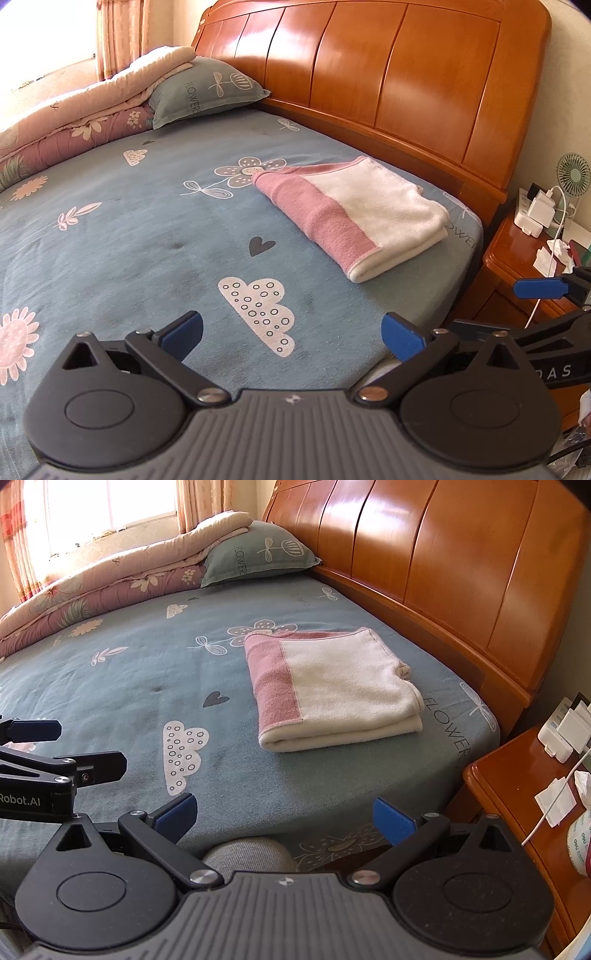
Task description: Fold clothes
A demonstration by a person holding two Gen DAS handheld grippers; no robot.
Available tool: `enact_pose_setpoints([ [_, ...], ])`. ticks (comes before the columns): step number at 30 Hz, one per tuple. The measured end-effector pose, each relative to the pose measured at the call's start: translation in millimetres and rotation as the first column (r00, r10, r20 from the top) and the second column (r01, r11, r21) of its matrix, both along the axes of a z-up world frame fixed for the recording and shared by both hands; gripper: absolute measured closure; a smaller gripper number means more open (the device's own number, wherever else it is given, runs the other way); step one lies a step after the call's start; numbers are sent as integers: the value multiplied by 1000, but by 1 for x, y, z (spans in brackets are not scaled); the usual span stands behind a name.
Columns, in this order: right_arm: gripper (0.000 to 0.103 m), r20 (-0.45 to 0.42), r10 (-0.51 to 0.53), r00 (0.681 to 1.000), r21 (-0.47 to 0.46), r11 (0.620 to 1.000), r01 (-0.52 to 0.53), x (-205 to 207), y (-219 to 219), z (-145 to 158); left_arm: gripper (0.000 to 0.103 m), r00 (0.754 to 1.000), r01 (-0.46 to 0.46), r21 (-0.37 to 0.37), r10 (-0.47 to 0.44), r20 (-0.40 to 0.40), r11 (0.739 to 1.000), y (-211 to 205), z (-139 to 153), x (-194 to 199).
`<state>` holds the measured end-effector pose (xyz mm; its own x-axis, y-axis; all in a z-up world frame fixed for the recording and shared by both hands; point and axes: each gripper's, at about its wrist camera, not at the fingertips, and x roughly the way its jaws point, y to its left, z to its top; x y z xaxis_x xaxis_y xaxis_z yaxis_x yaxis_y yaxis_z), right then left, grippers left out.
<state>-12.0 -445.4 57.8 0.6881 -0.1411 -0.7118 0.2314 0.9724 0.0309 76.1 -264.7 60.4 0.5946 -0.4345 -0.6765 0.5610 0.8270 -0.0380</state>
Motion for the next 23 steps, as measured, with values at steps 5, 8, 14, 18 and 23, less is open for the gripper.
enact_pose_setpoints([
  [5, 0, -2, 2, 1000, -4, 1000, -2, 1, 1, 0, 1, 1000, -7, 9, 7, -1, 1000, 0, 0, 0],
  [8, 0, -2, 2, 1000, -1, 1000, -2, 1, 1, 0, 1, 1000, -7, 10, 7, 0, 1000, 0, 0, 0],
  [14, 0, -9, 0, 1000, -9, 1000, 0, 2, 1, -2, 1, 1000, 15, -9, -16, -11, 1000, 1, 0, -1],
  [18, 0, -21, 0, 1000, -22, 1000, -1, 3, 4, -4, 1, 1000, 28, -12, -28, -11, 1000, -1, 0, -3],
  [23, 0, -23, 7, 1000, -21, 1000, -7, 4, 4, -4, 1, 1000, 21, -16, -21, -13, 1000, 0, 0, -2],
])
